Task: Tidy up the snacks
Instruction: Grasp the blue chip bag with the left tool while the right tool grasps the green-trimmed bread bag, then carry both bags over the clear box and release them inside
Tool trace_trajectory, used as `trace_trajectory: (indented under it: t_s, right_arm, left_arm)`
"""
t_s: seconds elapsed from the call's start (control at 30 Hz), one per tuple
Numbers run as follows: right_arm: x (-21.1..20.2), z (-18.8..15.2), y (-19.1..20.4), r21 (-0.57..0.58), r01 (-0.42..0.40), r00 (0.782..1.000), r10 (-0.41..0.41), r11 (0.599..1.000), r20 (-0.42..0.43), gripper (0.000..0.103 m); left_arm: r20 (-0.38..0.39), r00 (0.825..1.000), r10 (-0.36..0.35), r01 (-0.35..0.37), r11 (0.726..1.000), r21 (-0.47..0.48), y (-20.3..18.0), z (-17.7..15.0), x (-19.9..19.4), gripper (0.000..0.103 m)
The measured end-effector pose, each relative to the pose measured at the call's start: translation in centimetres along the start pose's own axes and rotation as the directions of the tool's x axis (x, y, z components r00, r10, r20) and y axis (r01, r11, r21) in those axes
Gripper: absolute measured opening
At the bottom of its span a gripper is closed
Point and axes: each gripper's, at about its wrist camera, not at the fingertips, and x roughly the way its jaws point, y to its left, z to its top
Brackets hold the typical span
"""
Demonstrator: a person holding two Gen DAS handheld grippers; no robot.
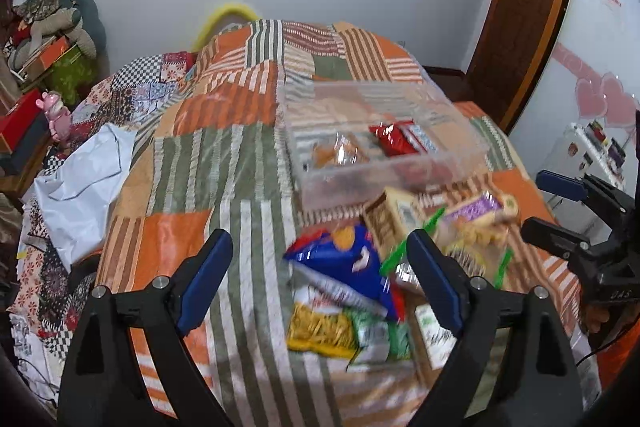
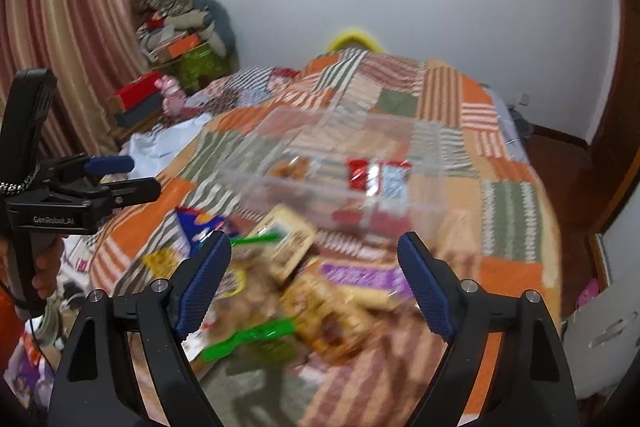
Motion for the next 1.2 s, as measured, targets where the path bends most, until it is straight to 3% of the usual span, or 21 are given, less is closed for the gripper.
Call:
trace_trajectory:
  t_s: [0.27, 0.53, 0.63, 0.73, 0.9, 1.13, 1.2]
  right_arm:
    - [2.8, -1.8, 2.5, -0.032, -0.061, 0.995, 0.058, 0.998, -0.075, 0.084]
    - [5.4, -2.7, 3.0, -0.039, -0.058, 0.988, 0.052, 0.998, -0.143, 0.082]
    - [5.1, -2.8, 2.7, -0.019, -0.082, 0.986, 0.079, 0.996, -0.149, 0.063]
    - [4.6, -2.8, 2.2, -0.009, -0.095, 0.986, 0.093, 0.995, -0.138, 0.055]
    - [3.3, -2.7, 2.0, -0.013, -0.079, 0.992, 0.078, 0.997, -0.101, 0.048]
    - [1.7, -2.1, 0.2, 0.033, -0.07, 0.996, 0.072, 0.997, -0.048, 0.047]
    - [1.4, -1.9, -0.3, 0.046, -0.069, 0.997, 0.071, 0.997, -0.039, 0.047]
  left_arm:
    - [-0.054, 0.998, -0.007, 0.006, 1.0, -0.013, 0.4, -3.3, 0.2, 0.089]
    - [-0.094, 0.995, -0.036, 0.032, 0.999, -0.042, 0.4, -4.5, 1.8, 0.089]
    - [-0.101, 0.994, -0.049, 0.044, 0.998, -0.051, 0.1, -4.4, 2.7, 0.089]
    - [-0.113, 0.992, -0.063, 0.057, 0.997, -0.06, -0.3, -4.1, 3.8, 0.089]
    - [-0.122, 0.989, -0.082, 0.073, 0.995, -0.072, -1.1, -3.3, 5.6, 0.089]
    - [-0.123, 0.99, -0.07, 0.062, 0.996, -0.068, -1.9, -2.7, 7.9, 0.089]
    - [-0.114, 0.992, -0.052, 0.045, 0.997, -0.062, -2.0, -2.7, 8.2, 0.083]
